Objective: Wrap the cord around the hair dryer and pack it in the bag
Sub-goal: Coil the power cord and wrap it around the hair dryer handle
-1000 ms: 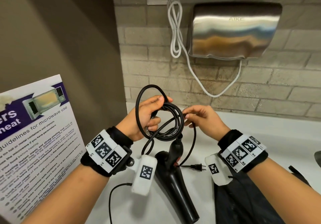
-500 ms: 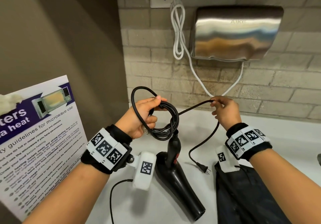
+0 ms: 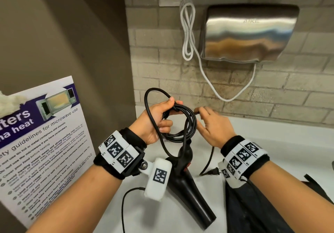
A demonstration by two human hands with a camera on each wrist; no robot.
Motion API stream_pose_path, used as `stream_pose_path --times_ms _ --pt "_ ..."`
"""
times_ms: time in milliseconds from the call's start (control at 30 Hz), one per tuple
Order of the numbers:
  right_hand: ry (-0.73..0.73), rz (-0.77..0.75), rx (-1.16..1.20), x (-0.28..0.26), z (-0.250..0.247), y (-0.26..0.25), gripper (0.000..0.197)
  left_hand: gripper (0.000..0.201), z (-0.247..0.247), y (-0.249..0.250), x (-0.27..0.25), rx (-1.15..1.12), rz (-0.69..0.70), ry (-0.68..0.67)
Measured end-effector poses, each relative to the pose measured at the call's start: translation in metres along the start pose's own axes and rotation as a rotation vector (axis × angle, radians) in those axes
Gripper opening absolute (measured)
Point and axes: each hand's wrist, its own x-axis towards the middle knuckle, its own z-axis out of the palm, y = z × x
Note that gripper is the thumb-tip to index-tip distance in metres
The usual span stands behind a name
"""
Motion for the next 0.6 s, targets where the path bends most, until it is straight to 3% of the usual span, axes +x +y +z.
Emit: stream_pose_path --times_ms 133,267,333,433,600 --pt "0.071 -0.197 0.411 -0.003 0.001 -0.018 0.043 0.029 -0.001 -0.002 0.001 -0.010 0.002 0.006" --pt "0.179 -0.114 0.671 -0.002 -0.002 -0.032 0.031 0.027 0.001 -0.007 0.004 -0.040 -0.007 -0.030" --pt "0.157 -0.059 0.669 0.000 -0.003 -0.032 0.014 0.026 0.003 -0.009 0.004 -0.055 -0.011 -0.047" --pt "0.138 0.000 0.568 0.002 0.001 -0.029 0.013 0.024 0.004 -0.006 0.001 0.002 -0.013 -0.017" --pt "0.239 0.221 0.445 0.011 0.004 0.000 0.025 0.025 0.004 0.001 -0.004 0.044 -0.014 0.044"
